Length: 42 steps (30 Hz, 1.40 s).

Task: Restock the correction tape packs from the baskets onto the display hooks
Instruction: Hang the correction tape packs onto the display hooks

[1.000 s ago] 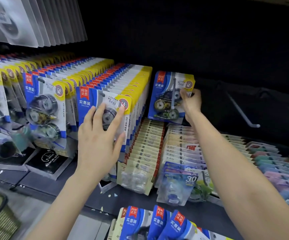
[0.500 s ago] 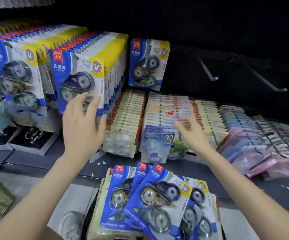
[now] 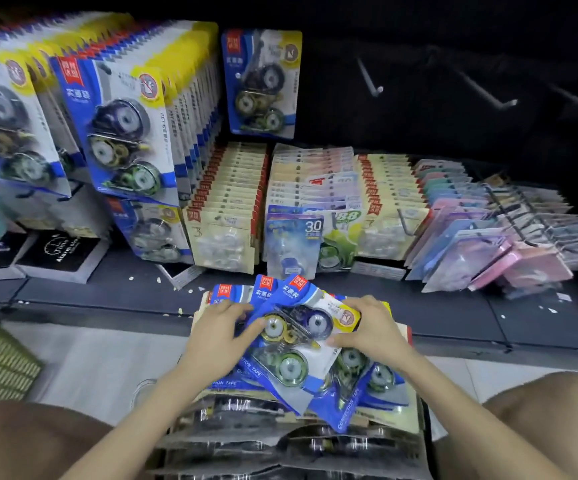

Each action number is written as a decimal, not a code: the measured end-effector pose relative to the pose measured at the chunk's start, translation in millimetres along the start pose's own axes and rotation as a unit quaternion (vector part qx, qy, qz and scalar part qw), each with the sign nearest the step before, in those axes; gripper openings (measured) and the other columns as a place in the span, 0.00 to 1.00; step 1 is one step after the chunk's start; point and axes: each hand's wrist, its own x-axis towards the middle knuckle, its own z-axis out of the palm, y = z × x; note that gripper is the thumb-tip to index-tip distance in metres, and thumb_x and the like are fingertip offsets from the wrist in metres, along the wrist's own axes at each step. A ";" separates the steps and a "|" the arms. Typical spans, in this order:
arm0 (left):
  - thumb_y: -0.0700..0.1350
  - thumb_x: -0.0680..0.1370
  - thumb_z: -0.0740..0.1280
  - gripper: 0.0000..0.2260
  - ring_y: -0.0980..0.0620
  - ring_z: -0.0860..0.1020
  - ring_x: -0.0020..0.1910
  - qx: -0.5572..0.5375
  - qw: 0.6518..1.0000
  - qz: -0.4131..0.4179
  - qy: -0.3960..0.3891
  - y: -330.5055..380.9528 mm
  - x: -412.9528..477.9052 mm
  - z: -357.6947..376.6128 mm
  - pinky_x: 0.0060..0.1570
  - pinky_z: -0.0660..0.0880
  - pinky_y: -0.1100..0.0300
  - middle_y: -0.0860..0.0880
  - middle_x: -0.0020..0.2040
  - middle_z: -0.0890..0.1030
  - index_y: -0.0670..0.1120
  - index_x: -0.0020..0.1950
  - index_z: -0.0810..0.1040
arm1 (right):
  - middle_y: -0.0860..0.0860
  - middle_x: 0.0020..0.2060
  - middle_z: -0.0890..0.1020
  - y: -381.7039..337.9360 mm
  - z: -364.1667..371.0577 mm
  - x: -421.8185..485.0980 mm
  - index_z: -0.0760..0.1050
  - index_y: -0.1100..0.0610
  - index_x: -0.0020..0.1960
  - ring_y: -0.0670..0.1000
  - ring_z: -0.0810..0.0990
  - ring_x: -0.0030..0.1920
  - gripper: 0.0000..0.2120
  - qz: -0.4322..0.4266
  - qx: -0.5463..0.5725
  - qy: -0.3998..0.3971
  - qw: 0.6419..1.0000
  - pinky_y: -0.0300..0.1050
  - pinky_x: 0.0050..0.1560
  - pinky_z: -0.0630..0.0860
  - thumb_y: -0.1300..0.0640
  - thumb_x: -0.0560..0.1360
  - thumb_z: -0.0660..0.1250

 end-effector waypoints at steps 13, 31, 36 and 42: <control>0.35 0.68 0.78 0.15 0.56 0.80 0.33 -0.382 0.913 -0.107 -0.094 36.0 10.8 -25.7 0.36 0.76 0.66 0.49 0.36 0.83 0.42 0.51 0.80 | 0.45 0.54 0.79 -8.1 -26.4 -12.9 0.64 0.45 0.69 0.45 0.77 0.57 0.31 -0.079 0.236 0.040 0.968 0.33 0.54 0.71 0.52 0.72 0.76; 0.36 0.74 0.72 0.12 0.57 0.84 0.39 -0.431 0.887 -0.083 0.145 -0.9 17.8 -81.2 0.35 0.78 0.66 0.55 0.43 0.86 0.49 0.54 0.79 | 0.51 0.44 0.82 -11.7 -6.8 0.7 0.77 0.54 0.46 0.47 0.80 0.43 0.17 -0.054 0.164 -0.022 0.985 0.42 0.42 0.74 0.55 0.63 0.82; 0.38 0.73 0.73 0.10 0.51 0.83 0.42 -0.461 0.866 -0.105 0.162 -4.0 13.0 -72.3 0.43 0.80 0.54 0.50 0.46 0.86 0.50 0.52 0.80 | 0.53 0.48 0.86 -26.9 -23.3 -13.8 0.78 0.57 0.53 0.50 0.83 0.47 0.22 -0.049 0.411 0.024 0.910 0.48 0.50 0.79 0.57 0.61 0.80; 0.45 0.74 0.70 0.13 0.49 0.83 0.49 -0.511 0.846 -0.116 0.098 19.7 12.9 -50.1 0.51 0.79 0.50 0.49 0.53 0.85 0.48 0.58 0.80 | 0.51 0.46 0.85 -86.9 2.8 5.0 0.77 0.57 0.53 0.48 0.83 0.45 0.12 -0.010 0.522 0.100 0.847 0.43 0.47 0.81 0.62 0.72 0.75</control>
